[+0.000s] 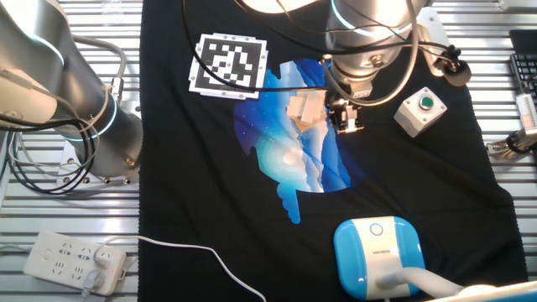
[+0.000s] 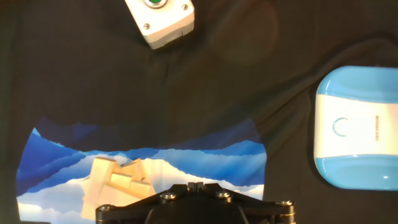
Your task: Turn off the desk lamp by pressing the button
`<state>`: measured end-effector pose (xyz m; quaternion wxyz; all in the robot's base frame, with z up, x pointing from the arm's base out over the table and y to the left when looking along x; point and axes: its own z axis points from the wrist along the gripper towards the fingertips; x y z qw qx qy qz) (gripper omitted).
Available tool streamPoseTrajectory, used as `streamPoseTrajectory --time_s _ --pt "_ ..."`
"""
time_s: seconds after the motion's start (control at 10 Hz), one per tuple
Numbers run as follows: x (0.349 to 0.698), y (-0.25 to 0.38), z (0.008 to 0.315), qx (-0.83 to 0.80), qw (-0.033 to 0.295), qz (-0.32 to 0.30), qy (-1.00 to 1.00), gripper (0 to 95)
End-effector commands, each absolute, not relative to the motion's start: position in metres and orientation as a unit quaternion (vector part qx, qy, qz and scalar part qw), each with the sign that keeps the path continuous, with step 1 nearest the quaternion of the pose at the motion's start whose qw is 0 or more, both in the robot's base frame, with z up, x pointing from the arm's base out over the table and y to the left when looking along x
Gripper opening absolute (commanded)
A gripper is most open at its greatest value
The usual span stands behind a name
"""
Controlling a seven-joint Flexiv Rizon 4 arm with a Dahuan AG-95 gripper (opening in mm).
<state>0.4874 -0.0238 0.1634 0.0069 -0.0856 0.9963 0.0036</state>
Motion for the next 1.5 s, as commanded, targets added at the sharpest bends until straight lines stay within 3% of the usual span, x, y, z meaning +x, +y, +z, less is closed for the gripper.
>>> streamPoseTrajectory --time_s 0.1,0.9,1.5 --pt "0.4875 -0.0241 0.1631 -0.085 0.008 0.007 0.996 0.0" --pt "0.4875 -0.0241 0.1631 -0.049 -0.014 -0.012 0.999 0.0" --pt "0.4875 -0.0241 0.1631 -0.048 -0.007 -0.033 0.998 0.0"
